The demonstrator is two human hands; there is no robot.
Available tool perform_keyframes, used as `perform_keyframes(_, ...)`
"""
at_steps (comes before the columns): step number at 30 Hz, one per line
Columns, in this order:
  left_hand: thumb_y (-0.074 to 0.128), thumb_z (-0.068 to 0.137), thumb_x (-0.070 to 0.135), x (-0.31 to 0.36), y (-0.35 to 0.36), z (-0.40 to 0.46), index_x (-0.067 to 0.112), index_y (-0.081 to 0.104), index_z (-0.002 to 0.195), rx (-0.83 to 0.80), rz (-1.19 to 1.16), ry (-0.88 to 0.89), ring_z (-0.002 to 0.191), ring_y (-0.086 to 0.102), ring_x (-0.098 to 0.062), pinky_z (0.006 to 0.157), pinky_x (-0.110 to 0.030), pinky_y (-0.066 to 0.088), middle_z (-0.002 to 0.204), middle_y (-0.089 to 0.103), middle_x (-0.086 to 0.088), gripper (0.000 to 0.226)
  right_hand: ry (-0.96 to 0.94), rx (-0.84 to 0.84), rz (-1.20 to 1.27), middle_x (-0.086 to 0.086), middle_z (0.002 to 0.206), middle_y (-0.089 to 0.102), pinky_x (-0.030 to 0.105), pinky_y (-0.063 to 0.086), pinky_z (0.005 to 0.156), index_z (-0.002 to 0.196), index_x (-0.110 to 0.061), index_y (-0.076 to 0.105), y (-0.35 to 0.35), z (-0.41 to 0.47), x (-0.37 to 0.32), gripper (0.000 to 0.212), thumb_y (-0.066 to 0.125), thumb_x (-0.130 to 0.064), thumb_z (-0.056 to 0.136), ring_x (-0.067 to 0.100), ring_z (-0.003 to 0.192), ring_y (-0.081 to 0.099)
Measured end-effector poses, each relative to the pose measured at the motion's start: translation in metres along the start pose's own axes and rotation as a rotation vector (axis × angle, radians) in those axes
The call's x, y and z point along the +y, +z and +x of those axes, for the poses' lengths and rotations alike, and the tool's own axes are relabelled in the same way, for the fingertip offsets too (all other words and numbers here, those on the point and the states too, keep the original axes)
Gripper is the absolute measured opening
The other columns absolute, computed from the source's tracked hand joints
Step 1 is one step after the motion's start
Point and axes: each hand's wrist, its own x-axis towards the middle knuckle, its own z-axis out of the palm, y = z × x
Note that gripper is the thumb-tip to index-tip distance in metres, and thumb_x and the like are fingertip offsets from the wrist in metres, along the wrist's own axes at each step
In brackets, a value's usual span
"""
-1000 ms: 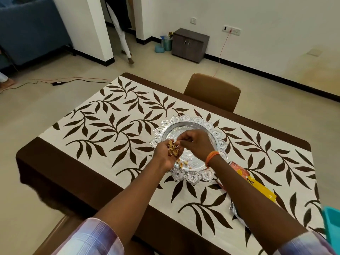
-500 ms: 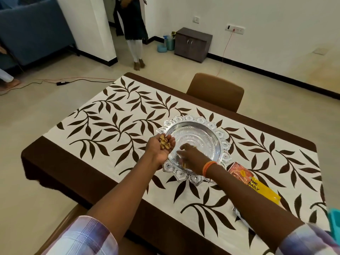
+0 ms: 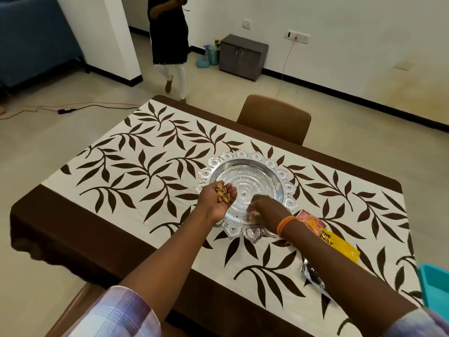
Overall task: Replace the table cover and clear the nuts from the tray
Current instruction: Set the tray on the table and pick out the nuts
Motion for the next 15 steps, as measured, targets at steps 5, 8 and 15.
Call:
perform_keyframes(5,0.036,0.105,0.022,-0.005,0.001,0.003,0.007,0.053,0.088,-0.012,0.008,-0.012,0.074,0.06,-0.023,0.066,-0.031,0.055,0.083,0.059,-0.012,0.028,0.244,0.014,0.083,0.013,0.121,0.05,0.036,0.048,0.092,0.118,-0.01,0.061,0.004,0.003,-0.009,0.043,0.076,-0.02,0.078,0.032,0.111,0.056)
perform_keyframes(8,0.035,0.105,0.023,-0.008,0.001,0.004,0.007,0.053,0.09,-0.007,0.008,-0.013,0.076,0.06,-0.024,0.068,-0.032,0.053,0.084,0.059,-0.013,0.028,0.245,0.03,0.03,0.017,0.119,0.048,0.036,0.049,0.084,0.113,-0.006,0.058,0.009,0.003,-0.021,0.029,0.066,-0.007,0.085,0.036,0.105,0.057)
perform_keyframes(15,0.034,0.106,0.024,-0.012,-0.001,0.007,0.007,0.053,0.088,0.011,0.009,-0.021,0.076,0.06,-0.024,0.067,-0.033,0.052,0.084,0.059,-0.013,0.031,0.197,0.045,-0.13,0.019,0.114,0.053,0.039,0.048,0.079,0.109,0.0,0.058,0.015,0.007,-0.035,0.024,0.049,0.008,0.088,0.037,0.103,0.058)
